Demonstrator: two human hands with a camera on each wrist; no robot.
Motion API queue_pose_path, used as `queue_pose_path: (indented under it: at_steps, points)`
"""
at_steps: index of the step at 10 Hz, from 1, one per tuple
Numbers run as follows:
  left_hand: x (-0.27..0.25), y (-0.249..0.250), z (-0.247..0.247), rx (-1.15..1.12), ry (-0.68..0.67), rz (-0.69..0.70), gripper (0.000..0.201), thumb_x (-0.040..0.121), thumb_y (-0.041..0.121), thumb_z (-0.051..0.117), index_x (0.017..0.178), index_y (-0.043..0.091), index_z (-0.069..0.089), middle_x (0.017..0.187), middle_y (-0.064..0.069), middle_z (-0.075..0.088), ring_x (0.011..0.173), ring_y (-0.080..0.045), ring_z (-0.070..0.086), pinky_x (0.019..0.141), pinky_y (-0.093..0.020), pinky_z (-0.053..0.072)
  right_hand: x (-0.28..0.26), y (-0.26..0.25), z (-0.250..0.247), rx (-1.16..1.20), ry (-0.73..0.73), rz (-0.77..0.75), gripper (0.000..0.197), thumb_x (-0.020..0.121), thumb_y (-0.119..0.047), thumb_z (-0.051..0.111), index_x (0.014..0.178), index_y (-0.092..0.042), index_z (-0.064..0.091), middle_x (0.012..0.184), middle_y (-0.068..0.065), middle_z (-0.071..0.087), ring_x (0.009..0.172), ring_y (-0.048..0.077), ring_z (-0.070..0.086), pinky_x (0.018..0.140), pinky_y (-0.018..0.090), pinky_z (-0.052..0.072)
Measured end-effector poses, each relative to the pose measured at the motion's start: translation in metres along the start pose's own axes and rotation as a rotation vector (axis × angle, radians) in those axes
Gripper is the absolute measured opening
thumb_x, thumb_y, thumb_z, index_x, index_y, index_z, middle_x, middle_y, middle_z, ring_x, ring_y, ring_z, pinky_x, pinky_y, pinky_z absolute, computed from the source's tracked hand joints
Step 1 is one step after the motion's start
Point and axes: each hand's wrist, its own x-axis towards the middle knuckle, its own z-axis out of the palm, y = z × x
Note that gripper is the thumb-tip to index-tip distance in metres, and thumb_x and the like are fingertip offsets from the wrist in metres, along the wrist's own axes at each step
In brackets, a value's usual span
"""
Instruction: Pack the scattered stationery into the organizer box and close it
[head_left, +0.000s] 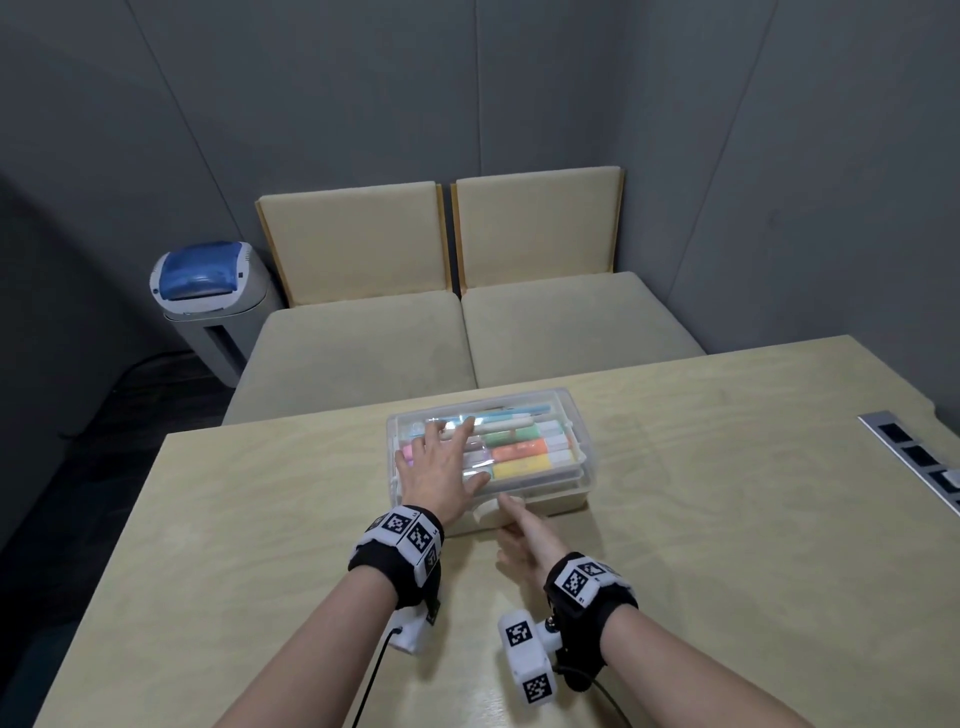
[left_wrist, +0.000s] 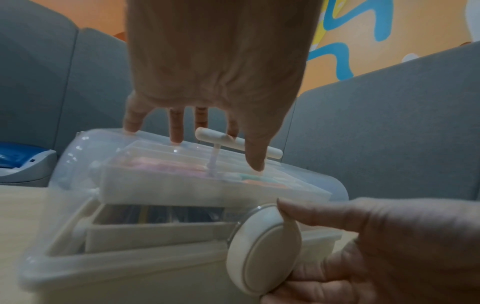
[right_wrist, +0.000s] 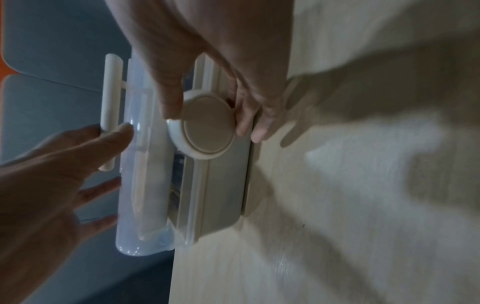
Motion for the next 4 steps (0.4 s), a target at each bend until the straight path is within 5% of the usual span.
queue_pose_path:
  at_steps: [1,2,4]
  points:
    - [-0.003,-0.003,0.002,-0.077,0.004,-0.017,0.079,0.088,0.058,0.05,0.151,0.033,0.008,0.156,-0.007,0.011,0.141,-0.028,0.02,0.114,-0.053,0.018,-0.001,-0.003,0.0,-0.042,0.014,-0.005,0.077,0.052,-0.059,0.081,0.117,-0.025,0.06,0.118,-0.002,0.062,0.108,0.014,0.058,0.083,0.037,0.056]
    - [-0.004,-0.008,0.002,-0.057,-0.038,-0.015,0.085,0.088,0.063,0.044,0.152,0.031,-0.002,0.159,-0.004,0.002,0.146,-0.024,0.007,0.115,-0.055,0.007,-0.006,-0.007,-0.001,-0.04,0.021,-0.018,0.07,0.065,-0.056,0.078,0.121,-0.02,0.056,0.116,0.003,0.061,0.106,0.018,0.059,0.089,0.04,0.054]
    - [-0.006,-0.014,-0.003,-0.082,-0.058,0.014,0.086,0.087,0.065,0.041,0.152,0.03,-0.004,0.159,-0.003,0.001,0.147,-0.021,0.005,0.115,-0.054,0.003,-0.002,-0.003,-0.004,0.015,0.079,-0.048,0.063,0.06,-0.062,0.076,0.107,-0.023,0.061,0.125,0.011,0.058,0.113,0.025,0.056,0.095,0.046,0.049]
